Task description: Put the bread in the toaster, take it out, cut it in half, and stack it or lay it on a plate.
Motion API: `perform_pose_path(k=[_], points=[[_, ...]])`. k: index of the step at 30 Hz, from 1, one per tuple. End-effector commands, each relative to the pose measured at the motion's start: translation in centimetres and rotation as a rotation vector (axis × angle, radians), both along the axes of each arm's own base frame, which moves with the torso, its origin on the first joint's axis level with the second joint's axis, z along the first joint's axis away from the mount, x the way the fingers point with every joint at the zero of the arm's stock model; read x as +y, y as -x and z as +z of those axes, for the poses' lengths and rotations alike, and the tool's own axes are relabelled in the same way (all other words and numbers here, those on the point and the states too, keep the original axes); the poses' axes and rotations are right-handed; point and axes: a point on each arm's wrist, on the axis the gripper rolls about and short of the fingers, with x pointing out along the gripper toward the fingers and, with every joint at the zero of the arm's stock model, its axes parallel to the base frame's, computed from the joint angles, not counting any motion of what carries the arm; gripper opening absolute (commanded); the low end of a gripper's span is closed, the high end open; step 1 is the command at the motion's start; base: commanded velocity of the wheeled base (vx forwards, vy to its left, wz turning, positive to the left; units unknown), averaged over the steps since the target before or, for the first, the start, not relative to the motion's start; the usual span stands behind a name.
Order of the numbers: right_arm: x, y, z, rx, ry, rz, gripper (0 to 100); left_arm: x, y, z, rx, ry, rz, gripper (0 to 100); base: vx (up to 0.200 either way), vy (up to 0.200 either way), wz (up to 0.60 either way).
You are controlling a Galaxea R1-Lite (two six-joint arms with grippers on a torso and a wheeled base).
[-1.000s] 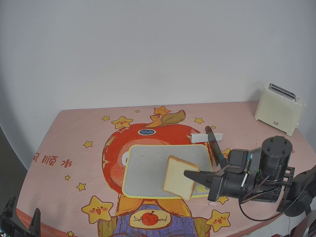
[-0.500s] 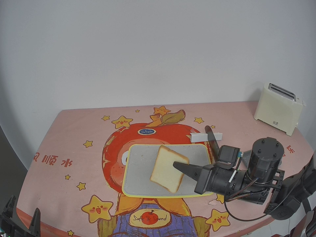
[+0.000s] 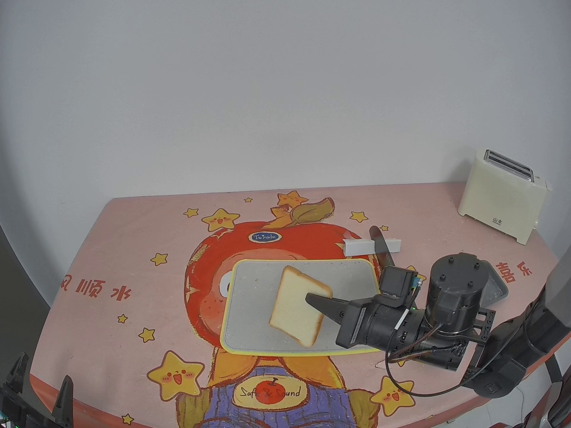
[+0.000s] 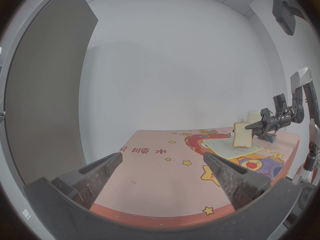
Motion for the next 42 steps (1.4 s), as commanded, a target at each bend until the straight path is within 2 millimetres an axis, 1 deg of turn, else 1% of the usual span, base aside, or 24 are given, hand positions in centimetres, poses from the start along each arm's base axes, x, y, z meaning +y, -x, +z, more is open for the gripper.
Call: perform_pose_path(k=[1,19,27,31,36,42], points=[[0.1,-0.1,-0.3,0.006,0.008,0.001,0,0.0,0.0,-0.5,0.0,0.001,0.001,100,0.0,0.0,0.0],[0.3,-0.3,-0.8,0.007,0.026,-0.021,0,0.0,0.0,-0.5,0.0,0.001,0.001,100,0.0,0.0,0.0],[-0.5,-0.9,0.8,-0.083,-0.05,-0.055,0,0.0,0.0,-0.5,0.002,0.001,0.001,100,0.0,0.0,0.0],[-0.4,-0.9,0.6,-0.081,-0.046,-0.053,0,0.0,0.0,-0.5,0.0,0.001,0.001,100,0.0,0.0,0.0],[-0.4,-1.7,-0.5,-0.061,-0.022,-0.071,0,0.0,0.0,-0.5,0.0,0.001,0.001,100,0.0,0.0,0.0],[-0.1,-1.4,-0.8,-0.054,-0.015,-0.057,0,0.0,0.0,-0.5,0.0,0.001,0.001,100,0.0,0.0,0.0]])
